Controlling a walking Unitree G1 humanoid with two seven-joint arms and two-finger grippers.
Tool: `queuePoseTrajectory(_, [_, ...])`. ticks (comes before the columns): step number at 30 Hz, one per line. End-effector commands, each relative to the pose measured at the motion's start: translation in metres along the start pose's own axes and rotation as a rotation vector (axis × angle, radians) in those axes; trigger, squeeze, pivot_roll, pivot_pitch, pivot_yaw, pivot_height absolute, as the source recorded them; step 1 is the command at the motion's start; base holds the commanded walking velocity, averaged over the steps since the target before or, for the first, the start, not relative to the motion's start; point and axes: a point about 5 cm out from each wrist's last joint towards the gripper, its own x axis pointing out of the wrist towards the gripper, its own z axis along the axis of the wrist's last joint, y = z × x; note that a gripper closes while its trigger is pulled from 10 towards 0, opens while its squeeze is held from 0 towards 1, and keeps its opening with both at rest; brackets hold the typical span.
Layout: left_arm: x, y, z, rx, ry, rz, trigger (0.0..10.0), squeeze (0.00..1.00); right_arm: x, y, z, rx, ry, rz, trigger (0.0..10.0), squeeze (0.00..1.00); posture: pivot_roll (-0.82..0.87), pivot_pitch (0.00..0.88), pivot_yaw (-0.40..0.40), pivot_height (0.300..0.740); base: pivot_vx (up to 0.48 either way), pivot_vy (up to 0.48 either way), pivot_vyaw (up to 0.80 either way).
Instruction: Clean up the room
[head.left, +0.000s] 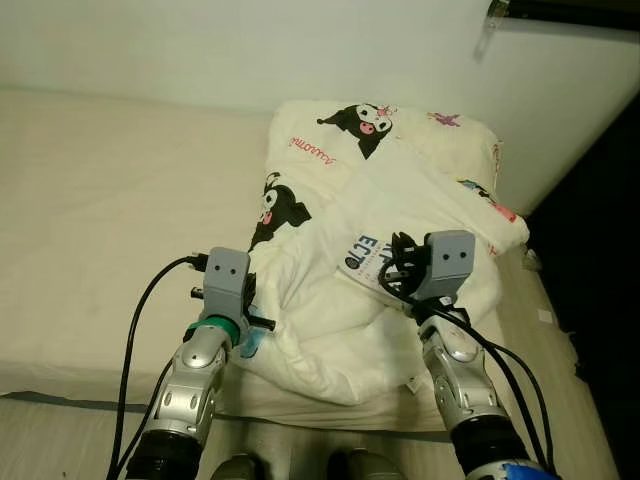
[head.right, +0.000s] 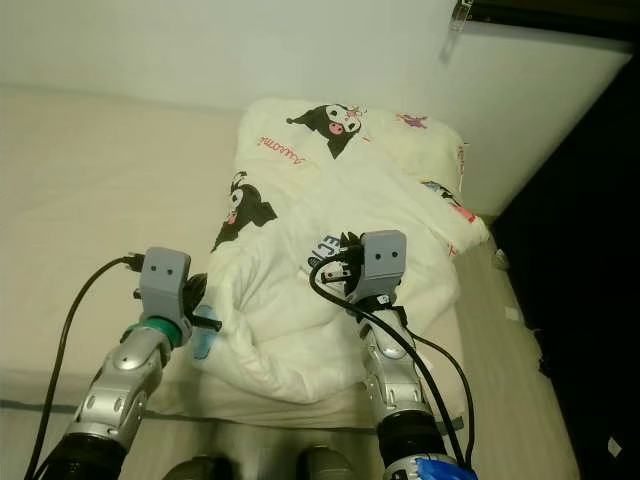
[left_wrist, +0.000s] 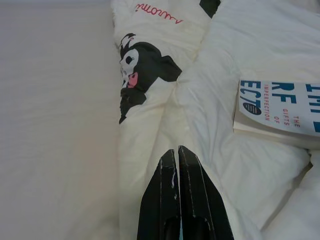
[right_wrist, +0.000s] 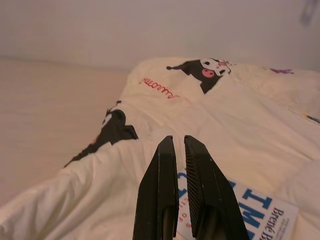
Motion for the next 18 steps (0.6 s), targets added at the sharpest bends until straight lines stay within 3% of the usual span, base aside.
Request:
queuePoseTrajectory(1, [-0.0018, -0.0023, -0.0052, 0.005, 0.025, -0.009, 10.0, 0.0, -0.0049, -0.0051, -0.0056, 0.008, 0.03, -0.022, 10.0, 0.0, -0.03, 0.057, 0.006, 0.68, 0.0, 0.0, 0.0])
queuePoseTrajectory(11, [-0.0003, -0.0022, -0.0026, -0.003, 0.016, -0.01, 10.0, 0.0, -0.0077, -0.0066, -0.0112, 0.012, 0.056, -0.037, 10.0, 0.0, -0.03, 0.057, 0.006, 0.68, 0.0, 0.0, 0.0])
queuePoseTrajectory(18, [-0.0014, -0.0022, -0.0011, -0.013, 0.008, -0.013, 10.0, 0.0, -0.0084, -0.0069, -0.0132, 0.016, 0.066, -0.035, 10.0, 0.0, -0.03, 0.058, 0.005, 0.68, -0.351, 0.0, 0.0])
